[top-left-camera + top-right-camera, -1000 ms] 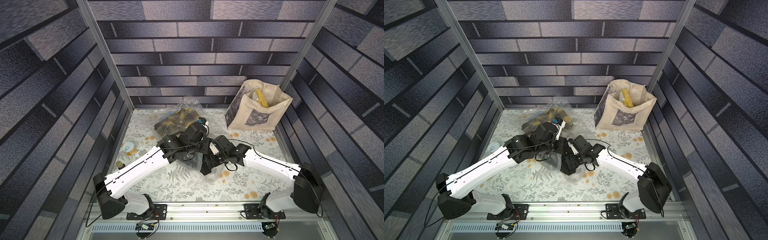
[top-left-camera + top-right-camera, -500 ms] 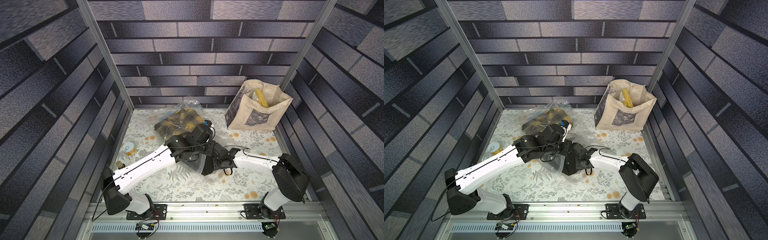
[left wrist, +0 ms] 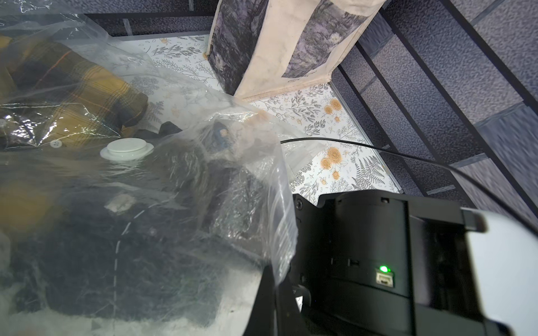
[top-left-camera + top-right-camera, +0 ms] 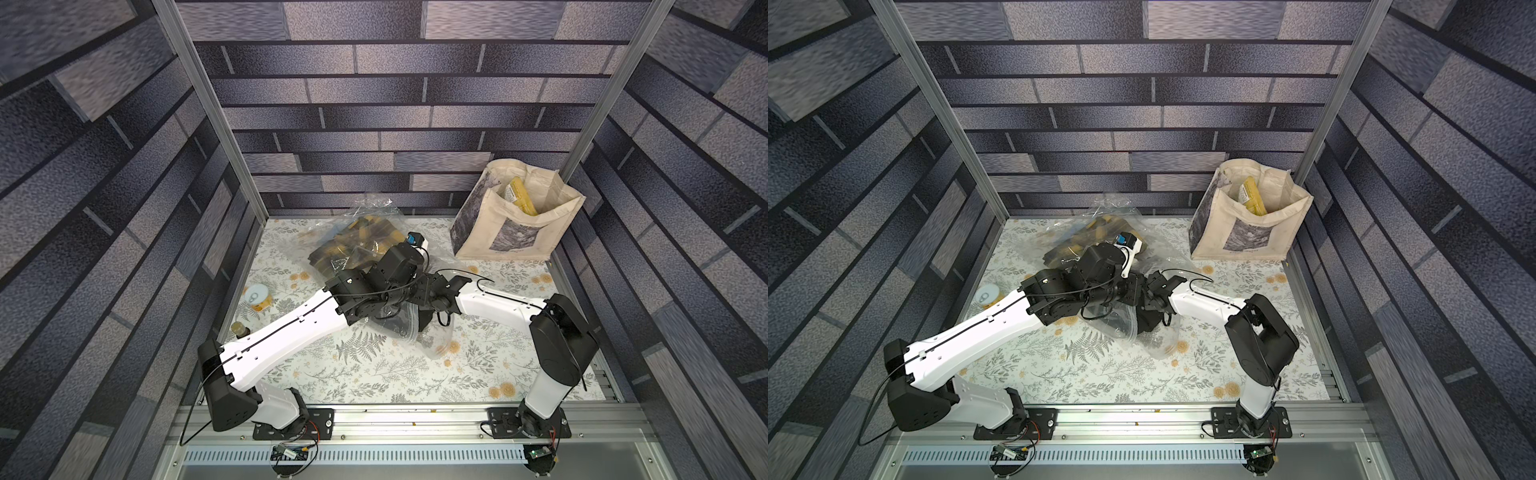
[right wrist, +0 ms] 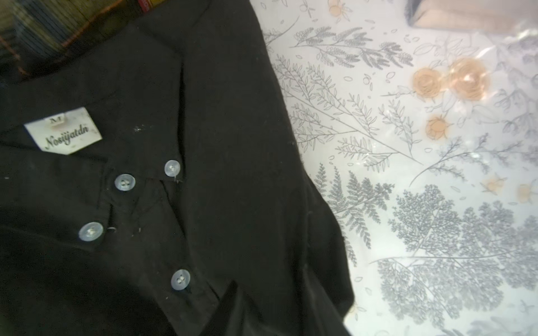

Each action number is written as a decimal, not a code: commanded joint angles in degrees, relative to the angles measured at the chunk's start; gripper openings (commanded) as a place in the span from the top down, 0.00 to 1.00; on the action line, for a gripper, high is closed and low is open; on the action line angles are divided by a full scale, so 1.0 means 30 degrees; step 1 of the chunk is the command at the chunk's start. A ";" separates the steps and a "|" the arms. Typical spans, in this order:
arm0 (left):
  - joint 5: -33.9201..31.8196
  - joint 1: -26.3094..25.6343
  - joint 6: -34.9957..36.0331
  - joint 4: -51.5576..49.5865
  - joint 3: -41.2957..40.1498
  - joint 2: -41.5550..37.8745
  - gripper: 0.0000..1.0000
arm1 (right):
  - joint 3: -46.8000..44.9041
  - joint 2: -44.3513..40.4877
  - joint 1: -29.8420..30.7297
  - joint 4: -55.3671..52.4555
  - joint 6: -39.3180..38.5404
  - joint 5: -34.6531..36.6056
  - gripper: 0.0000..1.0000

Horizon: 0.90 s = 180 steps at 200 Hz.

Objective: Place the folded shirt into the vacuum bag
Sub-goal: Place the shirt in the vacuum bag.

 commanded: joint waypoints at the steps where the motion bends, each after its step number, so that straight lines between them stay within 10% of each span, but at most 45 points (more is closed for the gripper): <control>1: 0.0803 -0.0319 -0.0069 -0.0539 -0.0435 -0.0475 1.00 | 0.0194 -0.1471 -0.0166 -0.0403 0.0259 -0.1018 0.44; 99: 0.1591 -0.0337 -0.0317 0.0483 -0.1077 0.0248 1.00 | -0.3353 -0.7286 0.0131 -0.2624 0.5243 -0.2996 0.21; 180: 0.1797 -0.0534 -0.0502 0.0923 -0.1136 0.0535 1.00 | -0.8715 -0.7586 0.0712 0.3370 1.3026 -0.4659 0.40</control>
